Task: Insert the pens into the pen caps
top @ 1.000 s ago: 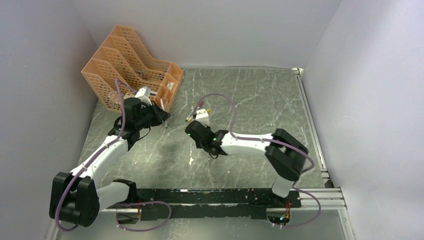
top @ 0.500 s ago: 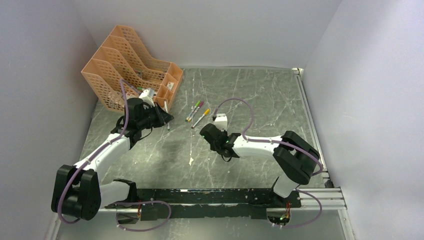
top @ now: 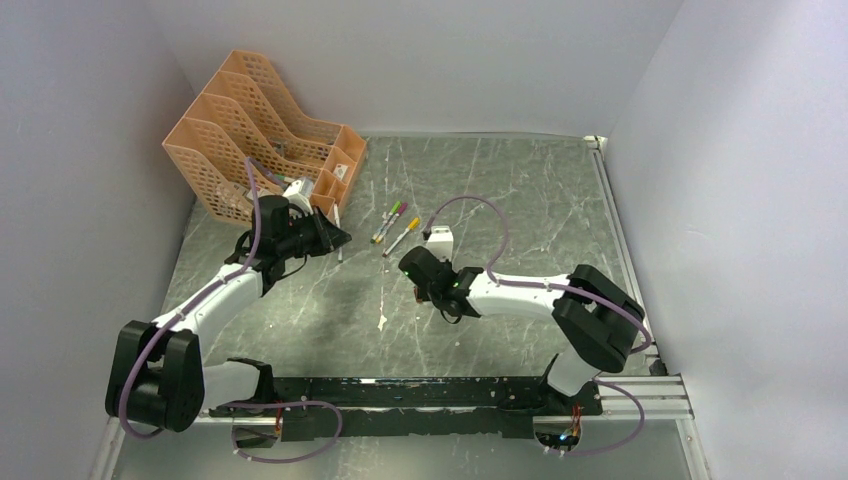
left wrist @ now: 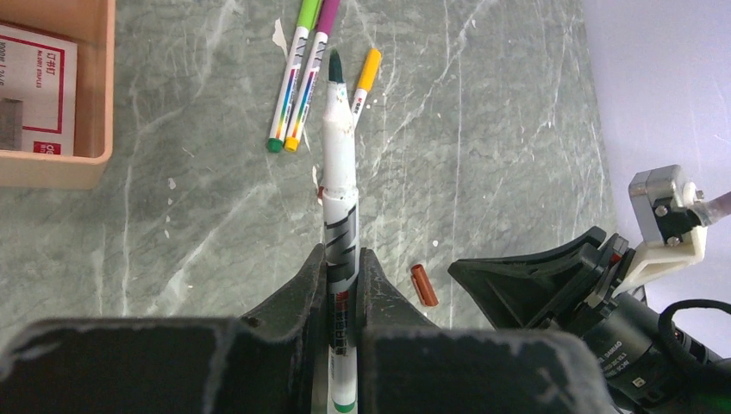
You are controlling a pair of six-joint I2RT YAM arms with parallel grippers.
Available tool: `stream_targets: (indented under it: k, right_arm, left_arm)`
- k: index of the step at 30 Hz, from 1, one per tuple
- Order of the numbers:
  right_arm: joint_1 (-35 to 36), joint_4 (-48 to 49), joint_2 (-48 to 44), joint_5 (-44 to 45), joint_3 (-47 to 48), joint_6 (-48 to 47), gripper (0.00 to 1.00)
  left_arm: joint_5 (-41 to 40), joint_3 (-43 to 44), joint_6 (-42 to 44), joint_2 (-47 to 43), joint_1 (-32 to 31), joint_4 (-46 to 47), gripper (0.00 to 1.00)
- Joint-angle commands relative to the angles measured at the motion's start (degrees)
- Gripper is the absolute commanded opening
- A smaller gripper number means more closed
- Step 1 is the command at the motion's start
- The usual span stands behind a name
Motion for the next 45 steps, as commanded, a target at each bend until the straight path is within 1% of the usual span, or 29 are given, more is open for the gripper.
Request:
stream_targets:
  k: [1, 6, 9, 16, 19, 28, 34, 37, 45]
  right_arm:
    - [1.94, 1.1, -0.38, -0.64, -0.1, 1.01, 0.0]
    - [2.92, 4.58, 0.51, -4.73, -1.41, 0.05, 0.0]
    - [3.72, 5.81, 0.82, -5.51, -1.47, -0.45, 0.0]
    - [3.81, 2.89, 3.67, -5.66, -0.6, 0.79, 0.0]
    - [3.55, 0.52, 4.37, -4.26, -0.38, 1.23, 0.0]
    - [1.68, -2.27, 2.48, -2.92, -1.44, 1.34, 0.0]
    - [-0.52, -2.01, 1.07, -3.42, -2.02, 0.25, 0.0]
    - [-1.68, -0.69, 1.81, -3.99, -1.4, -0.62, 0.0]
    - [-4.58, 1.54, 7.34, -5.22, 2.73, -3.05, 0.0]
  left_arm:
    - [1.95, -0.27, 0.11, 0.36, 0.58, 2.55, 0.07]
    - [1.91, -0.47, 0.19, 0.35, 0.58, 2.59, 0.07]
    - [1.96, -0.47, 0.28, 0.41, 0.58, 2.65, 0.07]
    - [1.94, -0.41, 0.48, 0.2, 0.58, 2.19, 0.07]
    - [1.68, -0.44, 0.61, -0.12, 0.58, 1.82, 0.07]
    - [2.09, -0.63, 0.48, 0.09, 0.58, 2.32, 0.07]
    - [2.28, -0.72, 0.38, 0.4, 0.58, 2.72, 0.07]
    - [2.52, -0.89, 0.32, 0.58, 0.58, 3.0, 0.07]
    - [2.3, -0.63, 0.85, 0.46, 0.58, 2.29, 0.07]
